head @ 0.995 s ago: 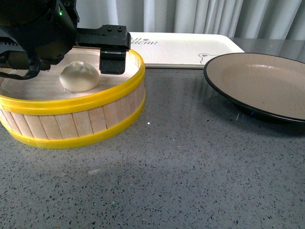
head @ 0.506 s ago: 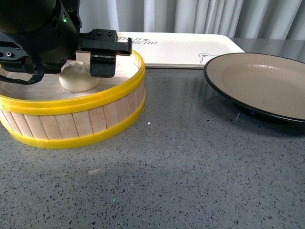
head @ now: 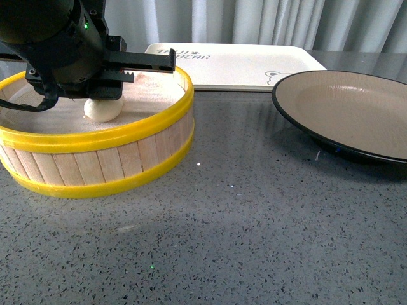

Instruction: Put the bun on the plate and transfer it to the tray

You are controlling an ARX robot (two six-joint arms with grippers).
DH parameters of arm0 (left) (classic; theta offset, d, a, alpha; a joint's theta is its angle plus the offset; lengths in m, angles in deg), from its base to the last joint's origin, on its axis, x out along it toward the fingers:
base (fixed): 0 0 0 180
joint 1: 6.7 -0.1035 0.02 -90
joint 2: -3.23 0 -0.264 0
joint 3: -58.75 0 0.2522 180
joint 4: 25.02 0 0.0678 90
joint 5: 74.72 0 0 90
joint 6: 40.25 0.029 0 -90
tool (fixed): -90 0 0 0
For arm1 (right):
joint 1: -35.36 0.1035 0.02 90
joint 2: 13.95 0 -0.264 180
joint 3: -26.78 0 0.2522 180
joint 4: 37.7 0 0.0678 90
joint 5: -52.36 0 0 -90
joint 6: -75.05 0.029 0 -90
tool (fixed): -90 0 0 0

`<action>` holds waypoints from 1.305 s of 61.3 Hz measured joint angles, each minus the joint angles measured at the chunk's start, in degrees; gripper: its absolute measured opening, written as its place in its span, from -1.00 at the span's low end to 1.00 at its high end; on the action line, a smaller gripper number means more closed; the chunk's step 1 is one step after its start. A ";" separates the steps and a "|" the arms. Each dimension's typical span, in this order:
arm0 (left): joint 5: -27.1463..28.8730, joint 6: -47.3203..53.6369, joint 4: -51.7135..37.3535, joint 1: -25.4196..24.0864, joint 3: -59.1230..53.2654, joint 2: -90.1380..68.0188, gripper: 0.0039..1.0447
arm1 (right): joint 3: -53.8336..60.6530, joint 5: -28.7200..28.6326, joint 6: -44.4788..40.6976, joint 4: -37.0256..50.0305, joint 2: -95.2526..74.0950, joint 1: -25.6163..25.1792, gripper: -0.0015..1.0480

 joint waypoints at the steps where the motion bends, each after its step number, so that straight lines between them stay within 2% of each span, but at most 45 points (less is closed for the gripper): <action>1: -0.02 0.00 0.00 -0.02 -0.04 0.04 -0.92 | 0.00 0.02 0.00 0.00 0.00 0.00 0.83; 25: -0.33 0.57 1.77 -1.73 1.44 3.26 -0.92 | 0.00 0.02 0.00 0.00 0.00 0.00 0.83; 35: -0.20 1.57 3.37 0.42 7.10 3.93 -0.92 | 0.00 0.00 0.02 0.00 0.00 0.00 0.83; 48: -0.13 4.31 3.98 8.57 16.55 1.95 -0.92 | 0.00 0.02 0.00 0.00 0.00 0.00 0.83; 65: -2.14 8.66 3.13 20.20 27.50 -8.20 -0.92 | 0.00 0.02 0.00 0.00 0.00 0.00 0.83; 80: -5.62 11.34 3.67 24.74 34.58 -16.83 -0.92 | 0.00 0.02 0.00 0.00 0.00 0.00 0.83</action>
